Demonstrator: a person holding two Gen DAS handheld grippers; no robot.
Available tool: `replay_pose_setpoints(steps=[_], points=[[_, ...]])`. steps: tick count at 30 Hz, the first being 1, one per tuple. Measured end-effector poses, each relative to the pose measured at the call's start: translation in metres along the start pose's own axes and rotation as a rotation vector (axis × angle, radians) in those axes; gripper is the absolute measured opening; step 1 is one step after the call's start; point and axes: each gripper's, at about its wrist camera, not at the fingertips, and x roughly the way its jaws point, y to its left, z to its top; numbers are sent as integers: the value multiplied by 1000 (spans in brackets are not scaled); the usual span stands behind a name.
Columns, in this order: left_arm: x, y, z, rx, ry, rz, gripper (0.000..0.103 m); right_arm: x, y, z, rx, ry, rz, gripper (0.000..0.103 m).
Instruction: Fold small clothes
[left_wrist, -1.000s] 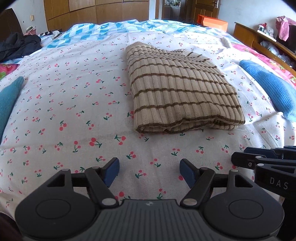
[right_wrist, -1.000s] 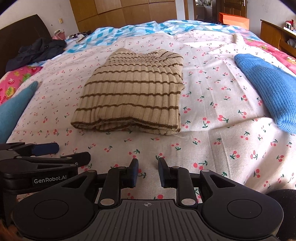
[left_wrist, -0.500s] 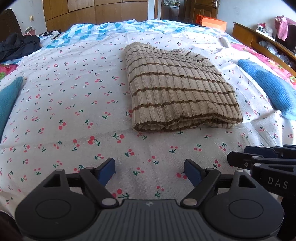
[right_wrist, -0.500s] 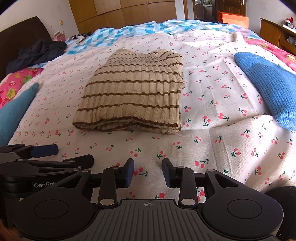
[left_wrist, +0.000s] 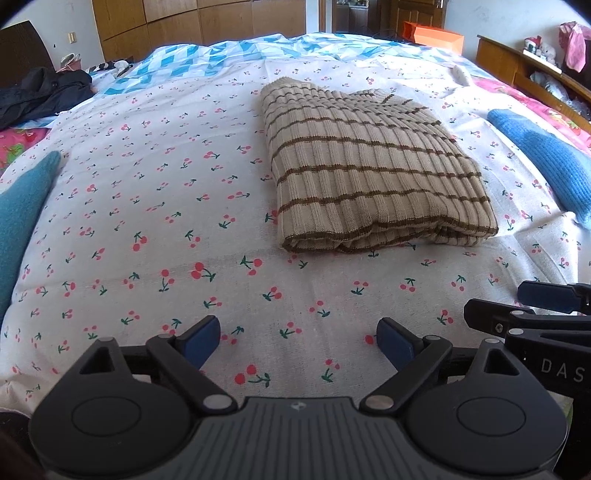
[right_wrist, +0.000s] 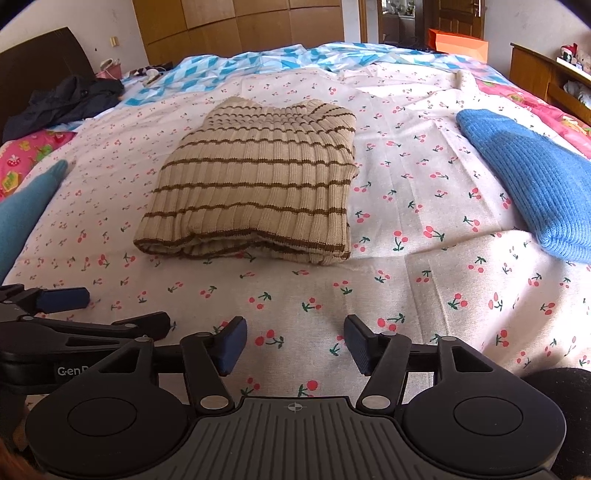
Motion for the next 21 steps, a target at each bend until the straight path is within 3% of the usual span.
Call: replay_pose_setpoints(steps=[21], points=[[5, 2, 3, -18, 20, 21, 98, 6, -2, 1, 26, 24, -8, 69]])
